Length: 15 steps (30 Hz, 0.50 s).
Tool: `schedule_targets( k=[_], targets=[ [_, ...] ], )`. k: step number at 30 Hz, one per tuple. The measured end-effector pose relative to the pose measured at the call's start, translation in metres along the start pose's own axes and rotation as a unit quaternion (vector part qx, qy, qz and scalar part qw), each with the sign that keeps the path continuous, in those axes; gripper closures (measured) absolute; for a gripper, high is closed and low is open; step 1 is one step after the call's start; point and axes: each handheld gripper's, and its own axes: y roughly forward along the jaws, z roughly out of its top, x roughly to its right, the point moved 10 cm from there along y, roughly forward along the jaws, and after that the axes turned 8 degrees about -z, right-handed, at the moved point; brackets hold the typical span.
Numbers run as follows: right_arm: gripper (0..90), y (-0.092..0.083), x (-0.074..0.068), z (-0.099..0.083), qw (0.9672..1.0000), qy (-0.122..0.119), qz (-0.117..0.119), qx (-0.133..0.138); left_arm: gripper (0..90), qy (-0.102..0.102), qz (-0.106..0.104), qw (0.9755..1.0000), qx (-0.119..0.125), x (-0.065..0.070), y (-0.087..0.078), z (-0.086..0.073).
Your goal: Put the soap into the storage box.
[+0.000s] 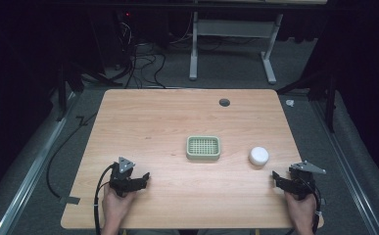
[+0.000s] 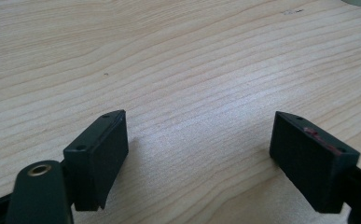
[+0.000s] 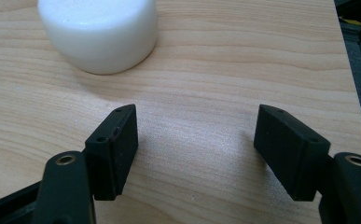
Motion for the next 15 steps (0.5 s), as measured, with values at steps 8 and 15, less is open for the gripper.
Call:
schedule_targets(
  k=[8, 15],
  targets=[
    [30.8, 0.0001, 0.0001, 0.0001, 1.0000, -0.002, 0.001, 0.000, 21.4, -0.001, 0.001, 1.0000, 0.001, 0.0002, -0.0006, -0.0003],
    [28.6, 0.0003, -0.0014, 0.0001, 1.0000, -0.004, 0.004, -0.001, 22.1, -0.003, 0.003, 1.0000, 0.003, -0.0001, -0.0009, -0.0004]
  ],
)
